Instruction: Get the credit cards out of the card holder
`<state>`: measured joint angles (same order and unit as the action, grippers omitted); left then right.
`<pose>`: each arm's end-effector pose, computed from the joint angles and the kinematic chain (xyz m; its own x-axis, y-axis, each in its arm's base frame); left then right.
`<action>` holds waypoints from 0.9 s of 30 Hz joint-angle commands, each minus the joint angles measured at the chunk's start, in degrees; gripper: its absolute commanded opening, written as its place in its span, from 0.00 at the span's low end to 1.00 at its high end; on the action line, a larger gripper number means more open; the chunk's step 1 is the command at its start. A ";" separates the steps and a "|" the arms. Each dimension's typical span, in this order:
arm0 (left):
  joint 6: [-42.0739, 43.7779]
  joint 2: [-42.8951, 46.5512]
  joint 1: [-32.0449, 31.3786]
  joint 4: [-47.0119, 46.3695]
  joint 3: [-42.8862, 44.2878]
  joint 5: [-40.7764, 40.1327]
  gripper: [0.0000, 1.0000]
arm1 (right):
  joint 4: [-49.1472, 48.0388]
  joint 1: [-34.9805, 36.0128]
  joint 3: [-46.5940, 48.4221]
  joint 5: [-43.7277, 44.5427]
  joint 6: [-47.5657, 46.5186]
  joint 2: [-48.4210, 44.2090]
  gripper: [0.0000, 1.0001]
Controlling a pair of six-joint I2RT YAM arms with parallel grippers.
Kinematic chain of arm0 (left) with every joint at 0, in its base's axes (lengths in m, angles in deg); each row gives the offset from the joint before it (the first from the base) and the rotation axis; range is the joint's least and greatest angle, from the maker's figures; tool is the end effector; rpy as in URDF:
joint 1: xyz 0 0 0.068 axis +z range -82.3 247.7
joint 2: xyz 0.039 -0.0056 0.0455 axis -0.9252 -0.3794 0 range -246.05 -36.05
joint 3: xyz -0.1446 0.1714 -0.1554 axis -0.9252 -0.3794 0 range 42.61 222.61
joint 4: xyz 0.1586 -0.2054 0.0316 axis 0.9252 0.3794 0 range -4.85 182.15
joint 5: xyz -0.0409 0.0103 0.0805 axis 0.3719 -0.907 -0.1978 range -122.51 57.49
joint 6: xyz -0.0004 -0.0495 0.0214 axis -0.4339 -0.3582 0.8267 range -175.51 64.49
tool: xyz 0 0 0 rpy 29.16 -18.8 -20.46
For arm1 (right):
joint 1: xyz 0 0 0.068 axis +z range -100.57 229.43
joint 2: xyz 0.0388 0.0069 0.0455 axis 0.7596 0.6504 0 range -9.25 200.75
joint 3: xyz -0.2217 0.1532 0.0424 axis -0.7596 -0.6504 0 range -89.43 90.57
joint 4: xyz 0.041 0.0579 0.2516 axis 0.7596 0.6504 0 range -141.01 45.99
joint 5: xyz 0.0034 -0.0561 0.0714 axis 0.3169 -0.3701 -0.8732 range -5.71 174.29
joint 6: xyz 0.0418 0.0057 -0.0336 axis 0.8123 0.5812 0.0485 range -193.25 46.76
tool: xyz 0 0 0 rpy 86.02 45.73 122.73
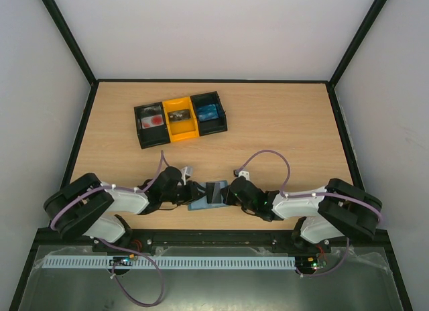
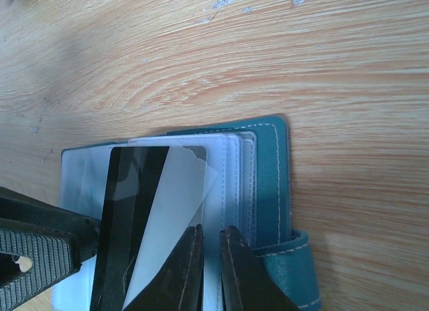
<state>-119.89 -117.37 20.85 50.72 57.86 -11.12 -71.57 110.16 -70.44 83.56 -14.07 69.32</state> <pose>0.1447 -0.1733 0.1187 -0.9591 -0.2046 -0.1958 0.0621 0.5225 -0.8504 0.1113 0.1996 0.1224 -0.9110 0.1308 -0.3912 -0.1851 0.7178 0.6712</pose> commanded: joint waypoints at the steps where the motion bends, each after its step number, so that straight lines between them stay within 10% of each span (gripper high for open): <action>1: -0.35 -0.98 -0.60 -2.62 0.50 -0.10 0.30 | 0.59 0.24 -1.31 -0.32 0.46 1.15 0.09; 27: -5.23 -2.69 -0.85 -8.68 -0.26 3.78 0.03 | -0.19 0.21 -1.65 -0.25 0.54 2.18 0.09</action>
<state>-125.09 -121.35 20.35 42.65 57.99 -7.51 -73.76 110.16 -70.75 82.82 -13.85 70.36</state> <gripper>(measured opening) 0.030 0.093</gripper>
